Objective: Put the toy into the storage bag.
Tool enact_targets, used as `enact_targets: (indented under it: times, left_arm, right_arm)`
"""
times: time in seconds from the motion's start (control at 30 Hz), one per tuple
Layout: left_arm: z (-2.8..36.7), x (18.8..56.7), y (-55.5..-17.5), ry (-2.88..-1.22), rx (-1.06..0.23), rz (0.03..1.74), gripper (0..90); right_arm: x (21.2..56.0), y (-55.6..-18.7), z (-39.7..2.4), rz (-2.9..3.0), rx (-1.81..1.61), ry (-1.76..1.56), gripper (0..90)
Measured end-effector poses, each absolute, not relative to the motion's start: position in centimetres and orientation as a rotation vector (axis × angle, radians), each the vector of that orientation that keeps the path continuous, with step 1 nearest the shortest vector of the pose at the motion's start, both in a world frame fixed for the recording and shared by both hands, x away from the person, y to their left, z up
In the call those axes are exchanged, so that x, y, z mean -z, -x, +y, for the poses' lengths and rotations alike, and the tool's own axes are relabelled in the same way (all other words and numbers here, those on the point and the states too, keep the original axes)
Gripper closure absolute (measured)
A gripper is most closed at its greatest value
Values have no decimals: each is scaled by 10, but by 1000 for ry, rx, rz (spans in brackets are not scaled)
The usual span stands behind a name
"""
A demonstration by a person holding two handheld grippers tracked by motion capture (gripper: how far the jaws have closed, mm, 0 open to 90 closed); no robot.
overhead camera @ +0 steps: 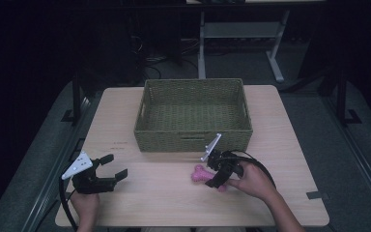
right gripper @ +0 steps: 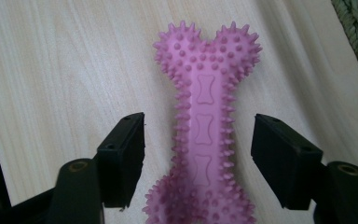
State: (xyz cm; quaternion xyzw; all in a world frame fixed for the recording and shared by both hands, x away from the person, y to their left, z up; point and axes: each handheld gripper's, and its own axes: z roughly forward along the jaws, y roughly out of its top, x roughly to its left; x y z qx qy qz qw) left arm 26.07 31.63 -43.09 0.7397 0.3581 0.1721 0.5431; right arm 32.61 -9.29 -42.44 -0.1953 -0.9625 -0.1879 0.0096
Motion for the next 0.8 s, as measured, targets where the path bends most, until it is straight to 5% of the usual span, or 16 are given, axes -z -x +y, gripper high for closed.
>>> enact_targets:
  times: [0.8]
  left_arm:
    - [318,431,-260,-1751,-409,850,134]
  right_arm:
    - [433,-329,-81,-3072,478,541,468]
